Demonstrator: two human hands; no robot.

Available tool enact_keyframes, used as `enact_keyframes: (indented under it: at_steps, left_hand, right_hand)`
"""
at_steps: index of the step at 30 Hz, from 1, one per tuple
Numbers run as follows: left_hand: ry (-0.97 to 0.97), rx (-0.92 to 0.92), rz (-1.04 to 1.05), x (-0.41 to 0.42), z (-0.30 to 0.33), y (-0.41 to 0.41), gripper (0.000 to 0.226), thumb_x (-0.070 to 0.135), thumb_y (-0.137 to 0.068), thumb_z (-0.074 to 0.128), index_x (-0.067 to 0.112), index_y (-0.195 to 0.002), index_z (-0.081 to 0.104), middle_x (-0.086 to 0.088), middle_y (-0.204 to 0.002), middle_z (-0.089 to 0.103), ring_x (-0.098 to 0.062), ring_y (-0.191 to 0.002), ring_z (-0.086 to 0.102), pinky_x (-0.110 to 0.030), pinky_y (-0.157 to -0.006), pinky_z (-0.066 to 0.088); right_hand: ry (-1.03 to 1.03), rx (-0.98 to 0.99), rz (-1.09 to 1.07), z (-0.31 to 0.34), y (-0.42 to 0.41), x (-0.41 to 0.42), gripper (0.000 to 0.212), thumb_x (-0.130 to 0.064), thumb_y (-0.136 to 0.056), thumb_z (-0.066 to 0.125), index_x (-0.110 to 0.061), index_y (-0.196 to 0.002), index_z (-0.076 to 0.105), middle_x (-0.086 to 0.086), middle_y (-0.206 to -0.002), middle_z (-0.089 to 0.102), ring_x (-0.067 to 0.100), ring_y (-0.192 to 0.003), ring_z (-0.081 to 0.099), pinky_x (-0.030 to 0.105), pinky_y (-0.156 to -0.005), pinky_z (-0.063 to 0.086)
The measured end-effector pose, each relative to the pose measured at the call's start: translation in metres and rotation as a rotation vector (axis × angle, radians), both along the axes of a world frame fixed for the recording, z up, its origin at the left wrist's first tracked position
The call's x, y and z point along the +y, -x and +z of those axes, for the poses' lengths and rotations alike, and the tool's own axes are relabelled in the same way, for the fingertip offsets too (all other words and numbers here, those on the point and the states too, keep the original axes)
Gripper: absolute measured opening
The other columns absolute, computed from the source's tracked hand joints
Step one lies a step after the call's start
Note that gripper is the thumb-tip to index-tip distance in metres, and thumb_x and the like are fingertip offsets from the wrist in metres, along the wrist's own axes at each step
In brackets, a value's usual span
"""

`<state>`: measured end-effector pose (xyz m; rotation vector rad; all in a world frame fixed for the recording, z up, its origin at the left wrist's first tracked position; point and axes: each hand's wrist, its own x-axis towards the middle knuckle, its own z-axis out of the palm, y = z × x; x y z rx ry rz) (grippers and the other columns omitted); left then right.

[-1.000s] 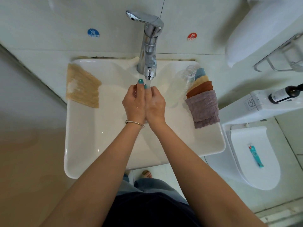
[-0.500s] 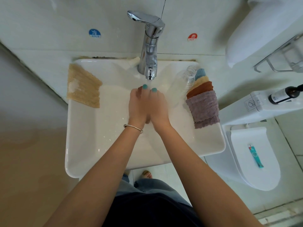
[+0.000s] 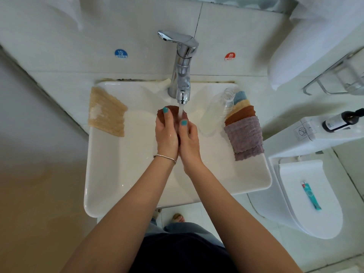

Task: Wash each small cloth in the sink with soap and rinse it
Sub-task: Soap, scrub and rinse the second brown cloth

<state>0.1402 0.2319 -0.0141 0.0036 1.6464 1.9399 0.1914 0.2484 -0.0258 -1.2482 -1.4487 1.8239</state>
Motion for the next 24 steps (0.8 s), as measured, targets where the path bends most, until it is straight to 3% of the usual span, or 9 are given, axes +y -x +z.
enact_keyframes:
  at_steps: [2, 5, 8, 10, 13, 16, 18, 20, 24]
  left_hand:
    - [-0.075, -0.027, 0.028, -0.003, -0.003, -0.002, 0.021, 0.028, -0.100, 0.050, 0.020, -0.120, 0.052, 0.005, -0.102, 0.064, -0.008, -0.091, 0.065, -0.019, -0.076, 0.051]
    - [-0.158, -0.007, 0.019, -0.006, -0.004, -0.003, 0.038, 0.014, -0.097, 0.055, 0.035, -0.127, 0.045, 0.006, -0.107, 0.061, -0.006, -0.095, 0.064, -0.020, -0.083, 0.052]
    - [-0.087, 0.088, 0.013, -0.006, -0.003, 0.005, 0.029, 0.010, -0.093, 0.061, 0.025, -0.117, 0.058, 0.005, -0.108, 0.065, -0.007, -0.100, 0.063, -0.026, -0.090, 0.052]
    - [-0.015, 0.161, 0.013, -0.008, -0.005, 0.015, 0.019, 0.008, -0.089, 0.065, 0.016, -0.106, 0.060, 0.006, -0.098, 0.066, -0.003, -0.090, 0.063, -0.028, -0.087, 0.053]
    - [0.024, 0.189, -0.103, -0.013, -0.003, 0.020, 0.027, 0.021, -0.089, 0.068, 0.021, -0.101, 0.045, 0.003, -0.090, 0.061, -0.003, -0.076, 0.060, -0.019, -0.070, 0.048]
    - [0.125, 0.342, -0.245, -0.010, -0.011, 0.019, 0.025, 0.038, -0.091, 0.061, 0.034, -0.109, 0.044, 0.003, -0.109, 0.061, -0.009, -0.097, 0.061, -0.021, -0.078, 0.049]
    - [0.183, 0.410, -0.272, -0.007, -0.014, 0.018, 0.015, 0.043, -0.094, 0.052, 0.039, -0.109, 0.052, 0.007, -0.112, 0.062, -0.009, -0.103, 0.059, -0.029, -0.087, 0.051]
    - [0.177, 0.396, -0.215, -0.003, -0.012, 0.014, 0.008, 0.043, -0.096, 0.050, 0.038, -0.093, 0.055, 0.008, -0.099, 0.065, -0.008, -0.093, 0.061, -0.032, -0.084, 0.052]
    - [0.159, 0.370, -0.022, 0.005, -0.010, 0.008, 0.026, 0.043, -0.094, 0.054, 0.030, -0.072, 0.048, 0.012, -0.068, 0.058, -0.002, -0.063, 0.053, -0.021, -0.064, 0.044]
  right_hand:
    - [-0.080, -0.027, -0.029, 0.001, 0.004, 0.003, 0.028, -0.034, -0.102, 0.047, -0.017, -0.124, 0.049, -0.007, -0.112, 0.061, 0.008, -0.104, 0.062, 0.026, -0.093, 0.052]
    - [-0.171, -0.073, -0.071, -0.002, 0.008, 0.006, 0.020, -0.029, -0.101, 0.049, -0.017, -0.116, 0.051, -0.008, -0.103, 0.062, 0.010, -0.098, 0.063, 0.024, -0.086, 0.051]
    - [-0.201, -0.105, -0.079, -0.003, 0.010, 0.008, 0.018, -0.028, -0.101, 0.049, -0.019, -0.116, 0.053, -0.009, -0.103, 0.063, 0.006, -0.096, 0.063, 0.022, -0.084, 0.051]
    - [-0.233, -0.101, -0.069, -0.001, 0.008, 0.013, 0.017, -0.022, -0.101, 0.049, -0.018, -0.117, 0.054, -0.011, -0.101, 0.062, 0.002, -0.093, 0.060, 0.018, -0.082, 0.050]
    - [-0.289, -0.102, 0.001, -0.003, 0.004, 0.022, 0.019, -0.017, -0.101, 0.048, -0.013, -0.118, 0.056, -0.002, -0.109, 0.063, 0.012, -0.101, 0.061, 0.029, -0.091, 0.051]
    - [-0.236, -0.067, 0.058, -0.004, 0.003, 0.025, 0.017, -0.021, -0.101, 0.049, -0.015, -0.114, 0.058, 0.006, -0.114, 0.064, 0.018, -0.104, 0.062, 0.033, -0.089, 0.053]
    - [-0.163, -0.029, 0.026, 0.001, 0.006, 0.025, 0.013, -0.029, -0.100, 0.050, -0.020, -0.105, 0.058, 0.001, -0.104, 0.065, 0.014, -0.094, 0.063, 0.031, -0.079, 0.052]
    - [-0.188, -0.058, -0.002, 0.004, 0.011, 0.025, 0.016, -0.041, -0.100, 0.047, -0.027, -0.102, 0.056, -0.006, -0.093, 0.065, 0.010, -0.087, 0.064, 0.033, -0.079, 0.053]
    - [-0.275, -0.140, -0.036, 0.007, 0.019, 0.021, 0.023, -0.048, -0.095, 0.054, -0.025, -0.097, 0.055, -0.012, -0.076, 0.064, 0.001, -0.069, 0.060, 0.028, -0.071, 0.052]
